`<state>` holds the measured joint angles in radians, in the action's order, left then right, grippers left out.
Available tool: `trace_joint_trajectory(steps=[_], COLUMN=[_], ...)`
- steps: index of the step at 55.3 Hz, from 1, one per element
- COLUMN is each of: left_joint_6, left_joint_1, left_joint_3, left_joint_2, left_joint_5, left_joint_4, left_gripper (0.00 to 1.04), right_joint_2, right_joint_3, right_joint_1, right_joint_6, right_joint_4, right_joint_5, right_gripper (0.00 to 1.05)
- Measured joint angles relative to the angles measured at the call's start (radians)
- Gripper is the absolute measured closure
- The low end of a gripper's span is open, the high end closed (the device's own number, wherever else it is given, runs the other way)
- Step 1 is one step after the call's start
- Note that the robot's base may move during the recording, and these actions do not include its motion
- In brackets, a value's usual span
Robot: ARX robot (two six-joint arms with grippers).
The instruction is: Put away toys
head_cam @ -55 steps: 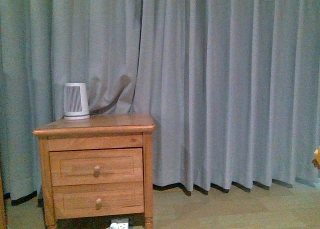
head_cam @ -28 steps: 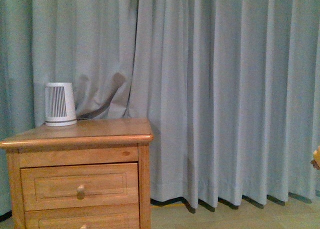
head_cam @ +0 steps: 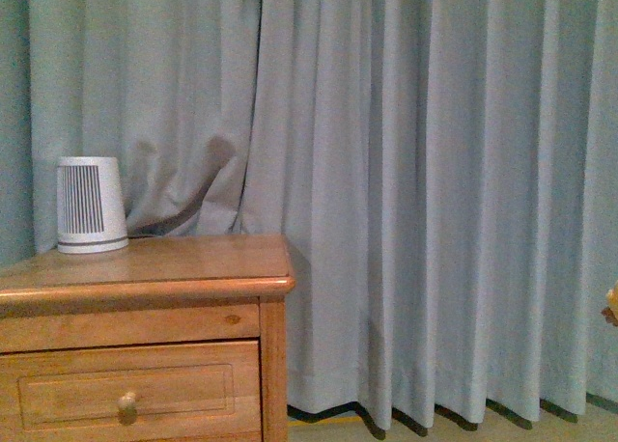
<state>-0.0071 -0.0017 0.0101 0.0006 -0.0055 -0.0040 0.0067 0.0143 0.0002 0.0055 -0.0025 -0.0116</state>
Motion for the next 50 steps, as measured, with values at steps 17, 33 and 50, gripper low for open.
trace_joint_trajectory(steps=[17, 33, 50], left_joint_6=[0.0, 0.0, 0.0], left_joint_1=[0.0, 0.0, 0.0], left_joint_3=[0.0, 0.0, 0.0], left_joint_2=[0.0, 0.001, 0.001], left_joint_5=[0.006, 0.005, 0.005], left_joint_4=[0.0, 0.0, 0.0], left_gripper=[0.06, 0.06, 0.06], right_joint_2=[0.0, 0.0, -0.001], right_joint_3=[0.0, 0.0, 0.0], right_joint_1=[0.0, 0.001, 0.001], right_joint_6=[0.0, 0.0, 0.0], right_joint_4=[0.0, 0.0, 0.0], right_joint_5=[0.013, 0.009, 0.011], right_gripper=[0.98, 0.98, 0.98])
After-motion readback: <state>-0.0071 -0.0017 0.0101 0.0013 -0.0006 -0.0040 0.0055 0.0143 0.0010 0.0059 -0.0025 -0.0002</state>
